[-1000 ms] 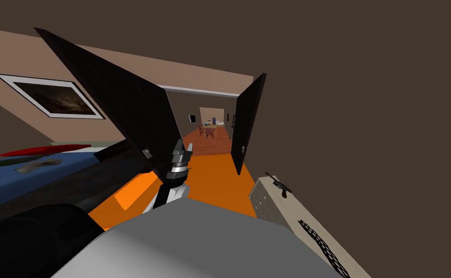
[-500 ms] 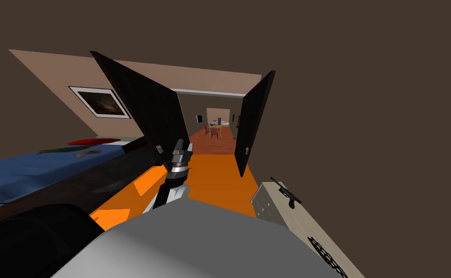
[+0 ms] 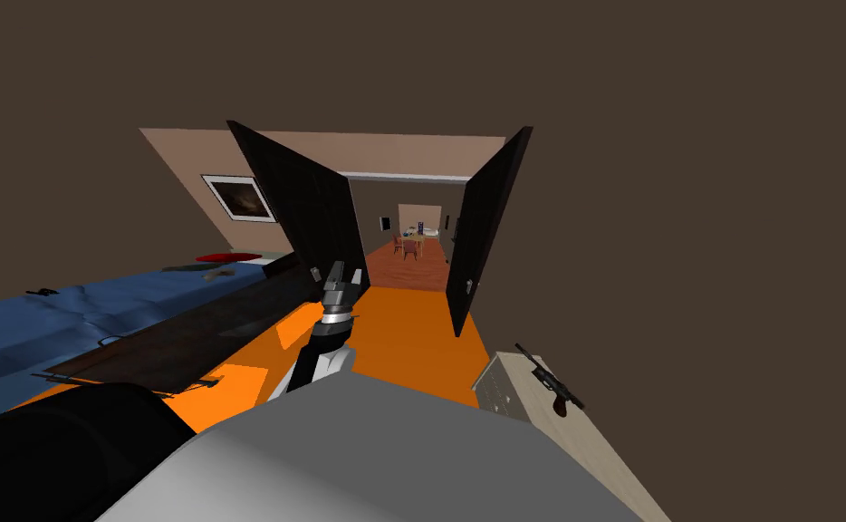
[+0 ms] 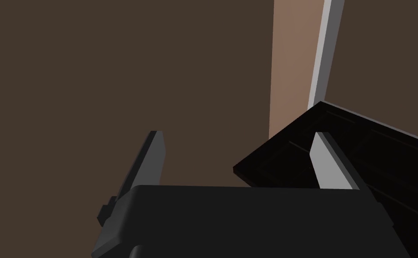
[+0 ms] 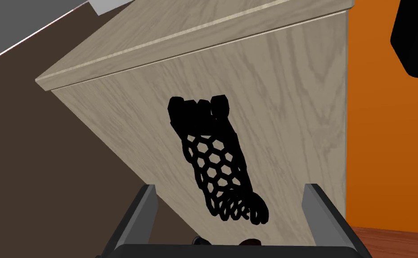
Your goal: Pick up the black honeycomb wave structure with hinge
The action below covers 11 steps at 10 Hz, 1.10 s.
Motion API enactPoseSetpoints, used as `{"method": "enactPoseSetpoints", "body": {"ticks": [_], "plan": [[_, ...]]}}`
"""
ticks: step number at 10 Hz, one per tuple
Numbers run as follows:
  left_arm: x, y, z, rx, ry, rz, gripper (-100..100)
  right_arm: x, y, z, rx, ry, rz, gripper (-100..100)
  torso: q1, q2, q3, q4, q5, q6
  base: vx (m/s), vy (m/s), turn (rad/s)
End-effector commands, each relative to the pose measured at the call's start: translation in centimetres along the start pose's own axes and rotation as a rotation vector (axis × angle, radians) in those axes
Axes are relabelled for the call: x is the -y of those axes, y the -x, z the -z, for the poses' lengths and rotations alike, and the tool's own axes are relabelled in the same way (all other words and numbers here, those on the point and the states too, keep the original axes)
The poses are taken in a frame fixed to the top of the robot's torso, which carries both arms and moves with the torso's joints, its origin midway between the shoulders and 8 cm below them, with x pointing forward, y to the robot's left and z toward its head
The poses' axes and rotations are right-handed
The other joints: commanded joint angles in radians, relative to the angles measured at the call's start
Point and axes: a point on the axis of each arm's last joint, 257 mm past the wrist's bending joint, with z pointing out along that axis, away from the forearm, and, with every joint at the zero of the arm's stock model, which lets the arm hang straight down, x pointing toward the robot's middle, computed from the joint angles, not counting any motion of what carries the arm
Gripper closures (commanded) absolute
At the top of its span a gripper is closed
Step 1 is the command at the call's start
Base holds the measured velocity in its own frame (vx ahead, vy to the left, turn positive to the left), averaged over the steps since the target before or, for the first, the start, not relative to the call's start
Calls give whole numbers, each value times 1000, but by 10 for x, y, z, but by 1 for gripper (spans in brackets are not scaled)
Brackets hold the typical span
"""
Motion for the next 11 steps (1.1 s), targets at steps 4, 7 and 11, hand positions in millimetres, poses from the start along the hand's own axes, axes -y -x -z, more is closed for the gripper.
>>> {"method": "enactPoseSetpoints", "body": {"ticks": [4, 7, 11], "plan": [[0, 0, 0, 0, 0, 0, 0, -14, 0, -17, -30, 8, 82, -100, 1, -1, 0, 0, 0, 0, 35, -73, 109], [0, 0, 0, 0, 0, 0, 0, -8, 2, -19, -32, -3, 57, -100, 5, 1, 0, 0, 1, 1, -6, -13, 58], [0, 0, 0, 0, 0, 0, 0, -5, 7, -27, -40, -16, 22, -100, 7, 9, 5, 2, 2, 1, -101, 5, 112]]}}
